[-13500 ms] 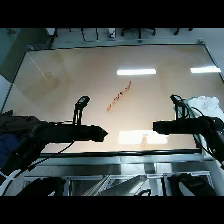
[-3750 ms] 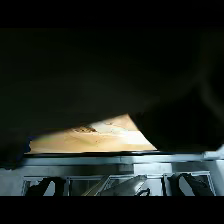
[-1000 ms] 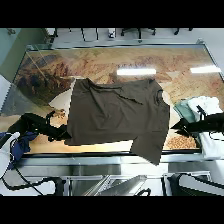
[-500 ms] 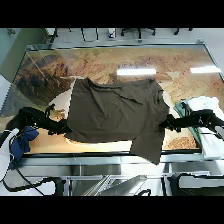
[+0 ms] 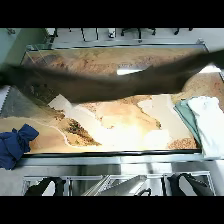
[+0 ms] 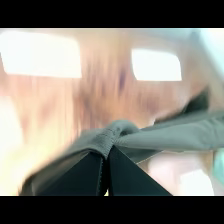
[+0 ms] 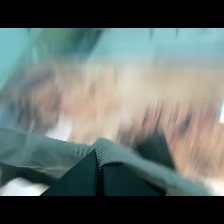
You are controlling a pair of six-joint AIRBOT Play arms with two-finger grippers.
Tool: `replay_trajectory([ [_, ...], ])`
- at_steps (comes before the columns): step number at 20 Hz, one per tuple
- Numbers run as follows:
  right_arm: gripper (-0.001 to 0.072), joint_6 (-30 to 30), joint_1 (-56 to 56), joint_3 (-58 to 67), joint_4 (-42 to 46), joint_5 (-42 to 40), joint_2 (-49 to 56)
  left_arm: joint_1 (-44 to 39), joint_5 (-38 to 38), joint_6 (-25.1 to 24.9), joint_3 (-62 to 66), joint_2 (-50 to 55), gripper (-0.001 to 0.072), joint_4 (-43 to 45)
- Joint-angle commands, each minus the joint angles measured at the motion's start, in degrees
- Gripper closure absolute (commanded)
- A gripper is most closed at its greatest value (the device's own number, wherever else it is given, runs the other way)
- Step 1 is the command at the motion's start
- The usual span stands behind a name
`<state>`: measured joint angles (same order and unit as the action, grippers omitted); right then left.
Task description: Fold the shirts.
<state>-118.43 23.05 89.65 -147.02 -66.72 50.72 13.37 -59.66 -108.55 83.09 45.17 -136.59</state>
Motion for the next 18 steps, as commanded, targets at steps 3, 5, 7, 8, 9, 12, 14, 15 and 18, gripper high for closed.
replay_trajectory([
  [3, 0.0697, -3.3, 0.2, 18.8, 5.2, 14.6, -13.2, 0.1, 15.6, 1.0, 18.2, -15.0, 0.0693, 7.6],
  [5, 0.0697, -3.3, 0.2, 18.8, 6.8, 14.2, -13.1, 0.1, 13.2, 3.7, 22.1, -13.2, 0.0692, 11.8],
  [7, 0.0697, -2.6, 0.2, 18.7, 7.1, 11.1, -10.6, 0.1, 6.3, 6.0, 25.5, -8.7, 0.0693, 14.1],
  [8, 0.0697, -1.4, 0.2, 18.7, 7.1, 8.9, -8.5, 0.1, 2.3, 7.1, 26.3, -5.6, 0.0693, 14.0],
  [9, 0.0697, -0.3, 0.2, 18.4, 6.9, 6.4, -6.4, 0.1, -1.4, 8.2, 26.3, -2.6, 0.0693, 13.2],
  [12, 0.0698, 2.9, -0.7, 13.4, 6.9, -0.4, 0.9, -0.6, -10.0, 8.5, 21.4, 7.2, 0.0693, 5.5],
  [14, 0.0698, 2.7, -3.6, 4.5, 7.3, 0.0, 4.5, -4.0, -10.0, 7.9, 13.6, 12.7, 0.0693, 5.1],
  [15, 0.0698, 2.0, -5.3, -0.9, 7.8, 1.8, 6.0, -6.2, -9.1, 6.7, 8.8, 15.5, 0.0693, 5.1],
  [18, 0.0698, -0.3, -10.6, -18.5, 9.6, 13.6, 11.3, -11.6, -1.5, 3.1, -5.0, 24.6, 0.0693, 5.1],
])
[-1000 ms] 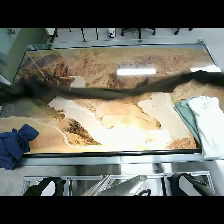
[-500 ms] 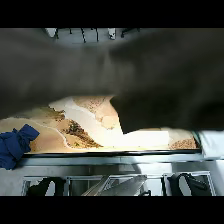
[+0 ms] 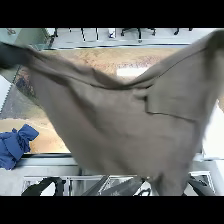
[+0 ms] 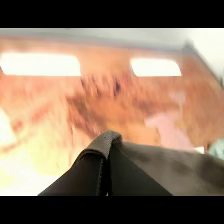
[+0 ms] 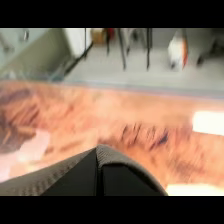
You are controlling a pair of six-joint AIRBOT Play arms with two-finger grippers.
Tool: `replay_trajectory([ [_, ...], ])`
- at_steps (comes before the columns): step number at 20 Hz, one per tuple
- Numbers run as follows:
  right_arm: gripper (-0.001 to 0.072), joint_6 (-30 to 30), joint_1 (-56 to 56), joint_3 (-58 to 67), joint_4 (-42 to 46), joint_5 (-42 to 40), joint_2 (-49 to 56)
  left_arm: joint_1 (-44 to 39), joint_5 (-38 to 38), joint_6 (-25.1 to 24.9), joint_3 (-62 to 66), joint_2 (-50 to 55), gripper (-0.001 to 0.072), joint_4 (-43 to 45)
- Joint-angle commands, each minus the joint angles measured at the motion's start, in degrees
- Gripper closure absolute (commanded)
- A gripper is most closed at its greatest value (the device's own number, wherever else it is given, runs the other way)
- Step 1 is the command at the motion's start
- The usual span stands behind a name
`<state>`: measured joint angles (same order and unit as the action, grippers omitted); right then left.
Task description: Fold the shirts.
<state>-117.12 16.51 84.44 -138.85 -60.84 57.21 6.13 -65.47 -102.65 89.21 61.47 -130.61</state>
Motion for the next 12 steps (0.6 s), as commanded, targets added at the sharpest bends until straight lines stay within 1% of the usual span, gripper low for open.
replay_trajectory([
  [1, 0.0698, -1.6, -5.2, -17.7, 1.7, 12.4, 7.5, -5.4, 7.3, -3.5, -14.6, 11.9, 0.0693, -0.9],
  [3, 0.0698, -1.6, -6.3, -23.0, 1.7, 20.3, 15.3, -5.8, 12.5, -5.3, -19.2, 20.9, 0.0693, -0.9],
  [6, 0.0698, -1.6, -6.3, -21.3, 0.8, 25.8, 28.9, -3.3, 15.6, -6.0, -18.2, 34.1, 0.0693, -1.0],
  [7, 0.0698, -1.6, -6.3, -19.2, 0.7, 26.8, 32.9, -2.3, 15.2, -5.9, -15.8, 37.7, 0.0693, -1.0],
  [9, 0.0698, -1.2, -6.3, -12.4, 0.6, 26.2, 40.2, -0.7, 13.5, -5.6, -8.7, 43.7, 0.0693, -1.4],
  [12, 0.0697, 0.1, -6.2, -1.5, 0.7, 26.0, 46.4, 0.0, 13.4, -2.7, 1.0, 48.3, 0.0693, -1.3],
])
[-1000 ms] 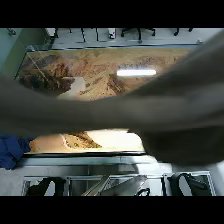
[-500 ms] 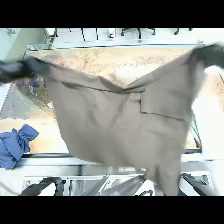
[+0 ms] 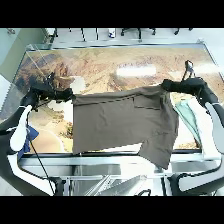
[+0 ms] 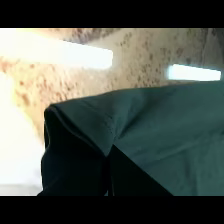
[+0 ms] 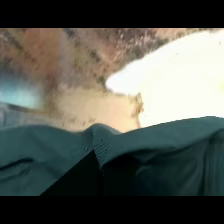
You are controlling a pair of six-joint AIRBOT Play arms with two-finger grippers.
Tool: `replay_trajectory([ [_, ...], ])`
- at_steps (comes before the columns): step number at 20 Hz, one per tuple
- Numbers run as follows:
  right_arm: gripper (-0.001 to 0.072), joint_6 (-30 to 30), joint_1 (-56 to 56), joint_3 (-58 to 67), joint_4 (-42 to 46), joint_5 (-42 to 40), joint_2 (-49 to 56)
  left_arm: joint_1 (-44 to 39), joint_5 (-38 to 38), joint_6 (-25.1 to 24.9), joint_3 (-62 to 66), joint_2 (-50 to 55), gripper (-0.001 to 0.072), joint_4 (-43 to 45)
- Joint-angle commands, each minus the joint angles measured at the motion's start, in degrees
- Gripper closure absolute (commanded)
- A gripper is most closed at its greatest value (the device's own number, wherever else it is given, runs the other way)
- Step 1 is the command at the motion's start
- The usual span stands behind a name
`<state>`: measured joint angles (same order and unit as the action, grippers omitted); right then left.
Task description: Fold the shirts.
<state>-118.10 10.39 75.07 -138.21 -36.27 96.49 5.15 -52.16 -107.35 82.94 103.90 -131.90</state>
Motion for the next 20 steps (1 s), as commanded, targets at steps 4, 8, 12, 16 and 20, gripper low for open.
replay_trajectory([
  [4, 0.0698, 1.2, 1.1, 19.0, 0.3, -0.7, 10.1, 1.6, -2.1, 5.0, 17.2, 9.1, 0.0693, 0.4],
  [8, 0.0698, 1.1, 1.6, 21.8, 1.8, -4.2, 10.1, 1.3, -5.3, 7.0, 26.7, 12.0, 0.0693, 0.5],
  [12, 0.0698, 2.8, 1.5, 21.8, 10.9, -8.8, 10.1, 0.4, -9.0, 12.1, 29.9, 13.1, 0.0693, 10.4],
  [16, 0.0698, 5.7, 1.0, 21.7, 21.4, -13.5, 10.9, -0.9, -11.0, 13.2, 27.4, 13.1, 0.0693, 15.4],
  [20, 0.0698, 8.6, 0.2, 21.7, 30.9, -16.4, 12.0, -1.9, -11.1, 12.3, 23.5, 13.1, 0.0693, 15.4],
])
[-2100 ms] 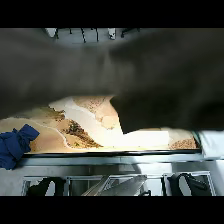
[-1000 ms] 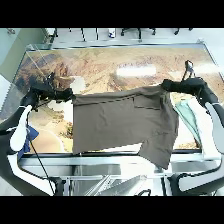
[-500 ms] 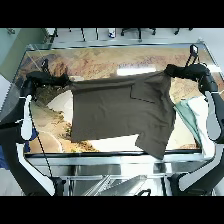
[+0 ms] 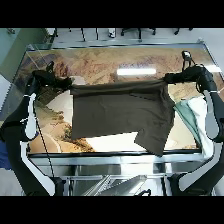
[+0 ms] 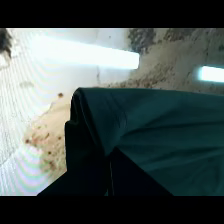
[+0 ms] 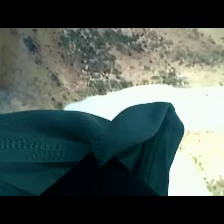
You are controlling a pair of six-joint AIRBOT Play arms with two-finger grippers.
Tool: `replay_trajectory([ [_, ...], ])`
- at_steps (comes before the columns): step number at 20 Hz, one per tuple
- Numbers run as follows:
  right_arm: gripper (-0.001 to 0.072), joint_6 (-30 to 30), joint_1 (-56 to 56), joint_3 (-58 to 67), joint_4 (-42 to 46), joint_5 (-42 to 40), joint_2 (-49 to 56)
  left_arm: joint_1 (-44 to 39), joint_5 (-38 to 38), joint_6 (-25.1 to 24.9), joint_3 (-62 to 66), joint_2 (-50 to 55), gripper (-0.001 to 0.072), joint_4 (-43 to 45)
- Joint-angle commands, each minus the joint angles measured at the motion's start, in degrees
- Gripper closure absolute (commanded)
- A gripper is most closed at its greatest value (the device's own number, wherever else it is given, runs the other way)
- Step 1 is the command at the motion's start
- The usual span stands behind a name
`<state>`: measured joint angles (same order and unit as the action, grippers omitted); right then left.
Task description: Fold the shirts.
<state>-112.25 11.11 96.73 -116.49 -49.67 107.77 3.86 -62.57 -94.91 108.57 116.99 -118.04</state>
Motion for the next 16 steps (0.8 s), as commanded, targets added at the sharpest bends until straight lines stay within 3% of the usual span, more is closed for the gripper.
replay_trajectory([
  [1, 0.0698, 3.8, -0.9, 0.0, 12.6, -4.1, 1.1, -0.9, -0.7, -0.3, -2.7, 0.0, 0.0693, 1.6],
  [3, 0.0698, 4.5, -1.3, 0.0, 15.6, -5.4, 2.0, -1.0, -0.9, -1.7, -3.7, 0.0, 0.0693, 1.6],
  [15, 0.0691, 5.2, -3.5, 0.0, 14.8, -5.6, 3.5, -3.4, 1.1, -1.7, -4.0, 0.0, 0.0691, 1.4],
  [16, 0.0638, 5.2, -3.5, 0.0, 14.7, -5.6, 3.1, -3.4, 1.0, -1.7, -4.0, 0.0, 0.0556, 1.4],
])
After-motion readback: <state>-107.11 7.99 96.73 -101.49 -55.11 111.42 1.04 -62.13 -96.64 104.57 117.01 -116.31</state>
